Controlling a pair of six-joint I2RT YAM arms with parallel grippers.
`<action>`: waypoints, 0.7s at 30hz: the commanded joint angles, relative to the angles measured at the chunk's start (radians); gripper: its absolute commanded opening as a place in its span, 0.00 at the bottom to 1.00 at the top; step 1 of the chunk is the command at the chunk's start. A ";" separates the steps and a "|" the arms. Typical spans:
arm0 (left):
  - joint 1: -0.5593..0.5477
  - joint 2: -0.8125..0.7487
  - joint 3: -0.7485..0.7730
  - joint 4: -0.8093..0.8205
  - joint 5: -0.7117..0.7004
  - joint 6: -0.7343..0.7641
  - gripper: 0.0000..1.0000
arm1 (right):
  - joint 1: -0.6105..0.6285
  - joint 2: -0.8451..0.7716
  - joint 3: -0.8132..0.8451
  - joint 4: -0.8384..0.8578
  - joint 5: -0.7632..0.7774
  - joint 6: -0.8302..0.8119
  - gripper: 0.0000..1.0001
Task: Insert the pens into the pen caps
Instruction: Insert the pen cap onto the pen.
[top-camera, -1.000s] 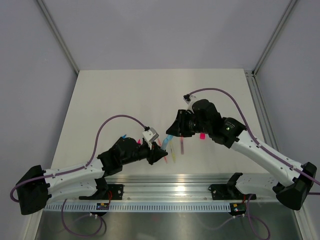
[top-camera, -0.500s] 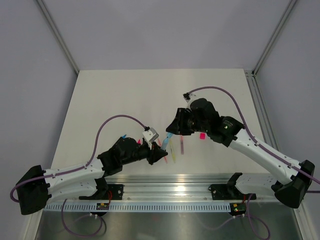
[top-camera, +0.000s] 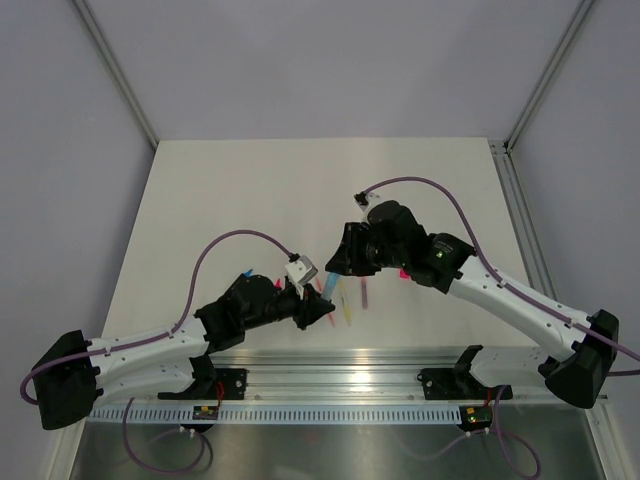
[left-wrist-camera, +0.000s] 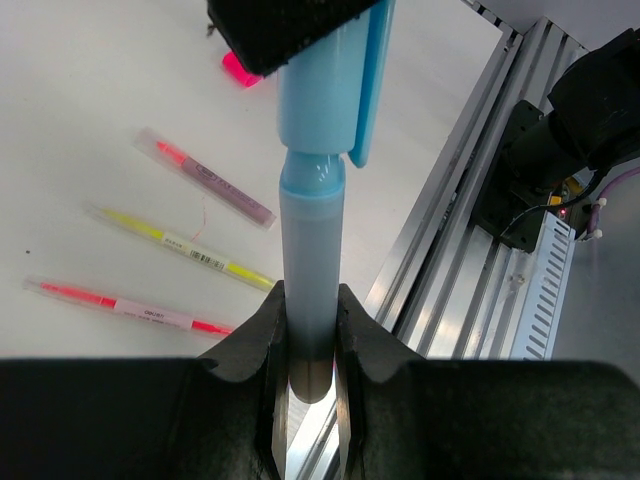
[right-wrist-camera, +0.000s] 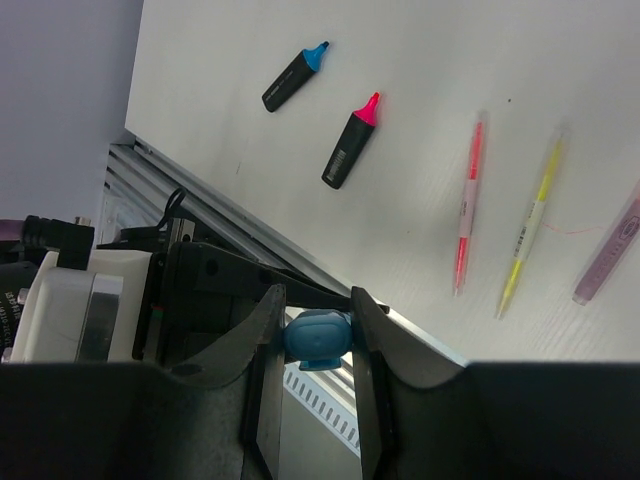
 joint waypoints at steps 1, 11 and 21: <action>0.002 -0.008 0.026 0.042 -0.009 0.017 0.00 | 0.019 0.014 0.015 0.007 0.013 -0.005 0.09; 0.002 -0.007 0.026 0.042 -0.014 0.016 0.00 | 0.036 0.014 -0.003 -0.029 0.028 -0.004 0.09; 0.002 -0.007 0.027 0.028 -0.052 0.013 0.00 | 0.076 0.035 0.009 -0.046 0.056 0.019 0.09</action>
